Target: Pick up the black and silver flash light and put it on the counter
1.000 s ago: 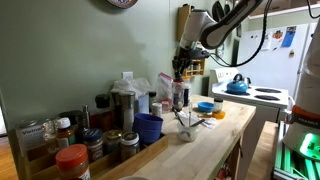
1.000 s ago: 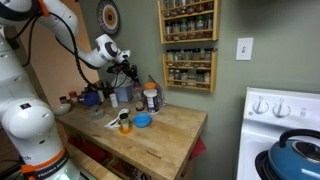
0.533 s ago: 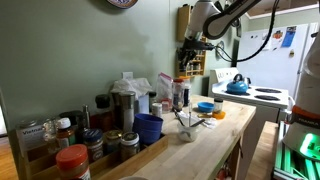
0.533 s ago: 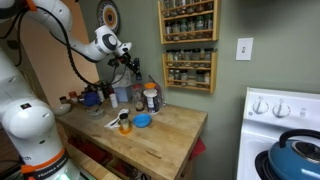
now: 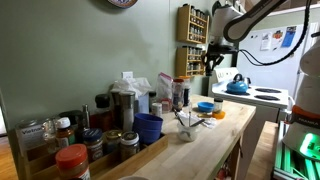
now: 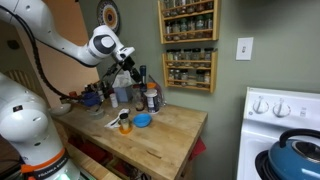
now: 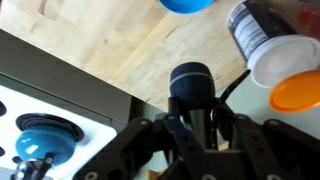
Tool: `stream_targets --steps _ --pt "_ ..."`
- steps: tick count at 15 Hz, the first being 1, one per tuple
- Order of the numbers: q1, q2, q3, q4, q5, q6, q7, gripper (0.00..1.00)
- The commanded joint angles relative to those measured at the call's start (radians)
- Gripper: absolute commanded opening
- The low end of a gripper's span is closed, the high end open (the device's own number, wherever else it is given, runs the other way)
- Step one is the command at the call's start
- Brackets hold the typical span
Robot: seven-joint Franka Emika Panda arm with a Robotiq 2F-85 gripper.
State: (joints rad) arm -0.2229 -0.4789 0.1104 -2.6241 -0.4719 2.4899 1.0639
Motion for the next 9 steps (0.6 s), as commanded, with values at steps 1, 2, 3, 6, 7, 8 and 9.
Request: stream_targets --steps 1,2,3,6,7,8,9 --pt "-0.034 -0.026 0.013 -0.040 0.009 -0.002 0.029 0.39" --pt "-0.049 -0.045 0.014 -0.074 0.009 -0.002 0.053 0.39" --pt "-0.057 -0.058 0.016 -0.094 0.009 -0.002 0.066 0.39" --pt "-0.083 -0.044 0.034 -0.094 -0.005 0.020 0.123 0.14" --pt "-0.134 0.007 0.056 -0.086 -0.051 0.084 0.201 0.14" --pt "-0.162 0.056 0.061 -0.080 -0.069 0.134 0.251 0.14" --pt "-0.220 0.109 0.086 -0.074 -0.128 0.204 0.335 0.14"
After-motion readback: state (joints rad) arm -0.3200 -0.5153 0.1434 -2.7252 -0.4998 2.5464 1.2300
